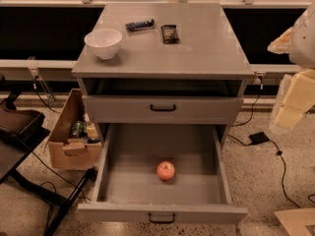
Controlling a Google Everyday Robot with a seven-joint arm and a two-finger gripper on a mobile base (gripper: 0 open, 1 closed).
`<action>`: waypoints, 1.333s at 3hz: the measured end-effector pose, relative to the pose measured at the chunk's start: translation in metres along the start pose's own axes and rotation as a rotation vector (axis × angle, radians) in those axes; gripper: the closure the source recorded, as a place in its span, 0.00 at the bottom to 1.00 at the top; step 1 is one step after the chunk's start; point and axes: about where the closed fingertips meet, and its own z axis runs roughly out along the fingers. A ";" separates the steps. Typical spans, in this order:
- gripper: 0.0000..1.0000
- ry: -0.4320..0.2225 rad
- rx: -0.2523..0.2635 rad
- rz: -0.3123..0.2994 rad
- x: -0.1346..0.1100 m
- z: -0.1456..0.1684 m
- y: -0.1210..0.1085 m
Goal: Pick apple from middle drawer and place on counter
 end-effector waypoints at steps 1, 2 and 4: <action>0.00 -0.009 0.021 0.012 0.001 -0.004 0.000; 0.00 -0.090 -0.028 0.039 0.005 0.040 0.018; 0.00 -0.170 -0.119 0.116 0.032 0.200 0.072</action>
Offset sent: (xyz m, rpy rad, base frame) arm 0.0341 0.0168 -0.1456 0.3426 -0.1101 -0.0738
